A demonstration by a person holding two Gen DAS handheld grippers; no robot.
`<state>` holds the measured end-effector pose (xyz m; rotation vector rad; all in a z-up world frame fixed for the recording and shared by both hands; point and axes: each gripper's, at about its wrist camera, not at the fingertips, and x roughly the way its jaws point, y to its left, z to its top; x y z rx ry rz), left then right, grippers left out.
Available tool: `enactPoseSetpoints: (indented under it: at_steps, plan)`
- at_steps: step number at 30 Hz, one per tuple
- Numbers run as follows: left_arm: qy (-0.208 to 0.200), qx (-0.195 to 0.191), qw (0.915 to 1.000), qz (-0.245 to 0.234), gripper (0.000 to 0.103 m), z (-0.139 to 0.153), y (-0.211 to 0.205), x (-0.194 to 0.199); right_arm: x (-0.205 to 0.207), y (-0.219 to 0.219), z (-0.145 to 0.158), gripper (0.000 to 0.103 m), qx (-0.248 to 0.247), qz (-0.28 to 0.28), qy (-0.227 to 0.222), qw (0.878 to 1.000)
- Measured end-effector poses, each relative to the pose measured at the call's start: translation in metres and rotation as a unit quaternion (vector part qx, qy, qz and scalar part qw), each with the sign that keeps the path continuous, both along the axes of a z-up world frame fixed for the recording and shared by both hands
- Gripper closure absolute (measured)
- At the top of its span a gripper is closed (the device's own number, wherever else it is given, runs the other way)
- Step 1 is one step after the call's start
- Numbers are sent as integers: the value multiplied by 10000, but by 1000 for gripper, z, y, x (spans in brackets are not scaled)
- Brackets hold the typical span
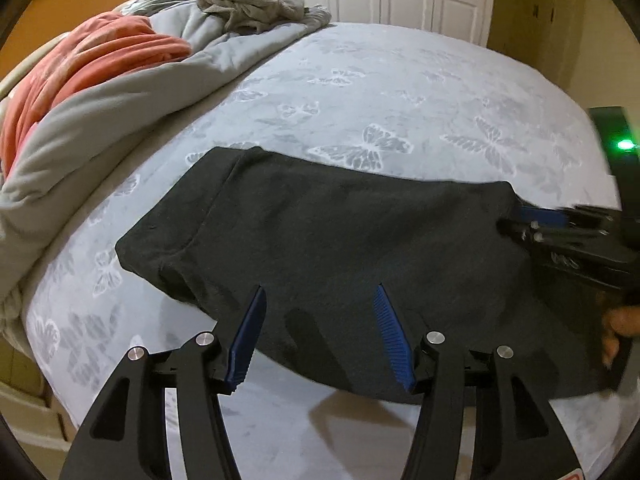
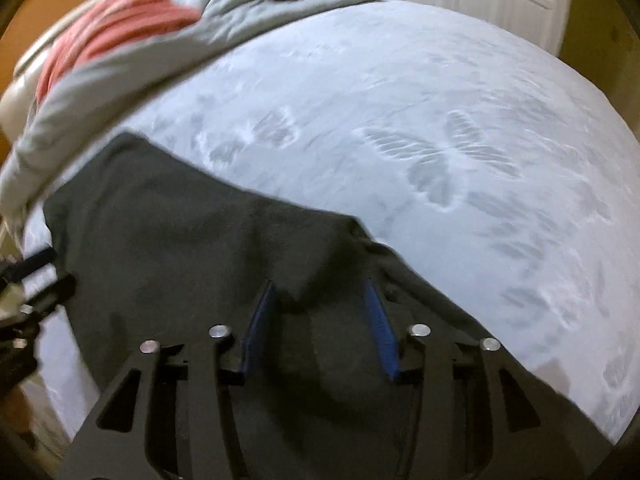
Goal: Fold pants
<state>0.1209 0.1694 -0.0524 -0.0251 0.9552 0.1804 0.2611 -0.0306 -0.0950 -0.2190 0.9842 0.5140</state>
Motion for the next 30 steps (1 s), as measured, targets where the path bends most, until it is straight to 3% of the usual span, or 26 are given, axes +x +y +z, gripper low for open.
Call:
enactPoseSetpoints:
  at_steps: [1,5,7,9,13,16,18,19,20,21,24,27,29,30]
  plan:
    - [18,-14,10000,-9,49,-2,3,0,-1,4,-1,102,-174,49,-101,9998]
    - [121,102,9999,38,46,-12,11,3,4,-7,26,103,17,-62,-831,9965]
    - [281,215,9994,46,45,-21,10,7,25,-12,3,102,-243,-182,-390,9988]
    - [357,214,9991,67,45,-26,10,7,27,-22,1,100,-401,-390,-424,9975]
    - [256,305,9992,77,37,-22,10,4,-12,-80,39,97,365,-647,-529,9958]
    - [343,278,9988,228,36,-24,13,7,-49,-130,37,97,261,-805,-374,9957]
    - [464,252,9981,304,35,-30,15,11,-63,-161,15,97,-215,-982,-70,9949]
    - [512,252,9977,378,34,-33,15,13,-71,-187,-4,97,-855,-1250,11,9885]
    - [495,267,9975,434,34,-33,14,13,-78,-211,-8,97,-1094,-1448,-14,9834]
    - [464,285,9974,480,35,-31,13,12,-83,-228,-4,97,-1085,-1587,-51,9813]
    - [172,390,9982,421,35,-14,-1,5,-120,-332,39,95,-685,-2862,-488,9545]
    - [-121,372,9990,212,35,5,-26,-3,-154,-392,62,92,-632,-3509,-874,9302]
    - [-226,209,9995,-35,33,14,-48,-6,-179,-441,66,67,-424,-4069,-985,9071]
    - [-254,154,9995,-142,32,17,-59,-6,-184,-455,65,41,-400,-4236,-956,8999]
